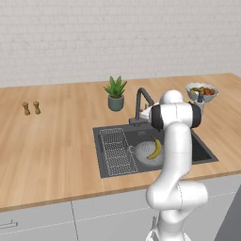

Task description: Put the colander in the sink, put the banana in the colander, and turn on the sink faucet and pour water over the colander.

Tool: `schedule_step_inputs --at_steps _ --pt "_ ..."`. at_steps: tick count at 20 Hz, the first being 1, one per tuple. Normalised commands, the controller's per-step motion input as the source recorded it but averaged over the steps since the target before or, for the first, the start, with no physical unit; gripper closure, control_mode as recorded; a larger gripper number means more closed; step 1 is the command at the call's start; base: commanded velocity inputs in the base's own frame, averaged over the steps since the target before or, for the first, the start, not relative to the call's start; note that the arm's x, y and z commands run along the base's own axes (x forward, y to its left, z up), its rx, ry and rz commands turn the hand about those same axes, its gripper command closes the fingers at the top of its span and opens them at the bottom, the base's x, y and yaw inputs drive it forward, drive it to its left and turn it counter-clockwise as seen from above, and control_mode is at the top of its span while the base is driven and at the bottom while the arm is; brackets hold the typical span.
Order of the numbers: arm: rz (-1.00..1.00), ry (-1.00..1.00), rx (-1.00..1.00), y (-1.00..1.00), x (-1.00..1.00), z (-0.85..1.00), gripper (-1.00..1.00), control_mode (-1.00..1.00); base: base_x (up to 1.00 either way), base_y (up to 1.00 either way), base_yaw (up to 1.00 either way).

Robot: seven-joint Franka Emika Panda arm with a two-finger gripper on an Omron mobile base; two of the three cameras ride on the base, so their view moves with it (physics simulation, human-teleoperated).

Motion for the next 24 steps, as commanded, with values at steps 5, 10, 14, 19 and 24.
schedule_step_inputs --at_steps 5,10,14,19,24 --pt "0.0 -0.06 0.0 0.05 0.06 0.0 -1.0 -1.0 0.0 0.0 0.0" --pt "0.0 -0.03 0.0 0.09 0.05 0.0 1.0 -1.0 0.0 0.0 0.0" --pt "0.0 0.0 0.0 0.02 0.02 -0.02 1.0 -1.0 0.0 0.0 0.0" --pt "0.0 0.0 0.0 -0.04 0.1 0.0 1.0 -1.0 0.0 0.0 0.0" --pt "0.0 0.01 0.0 -0.35 0.09 0.0 1.0 -1.0 0.0 0.0 0.0"
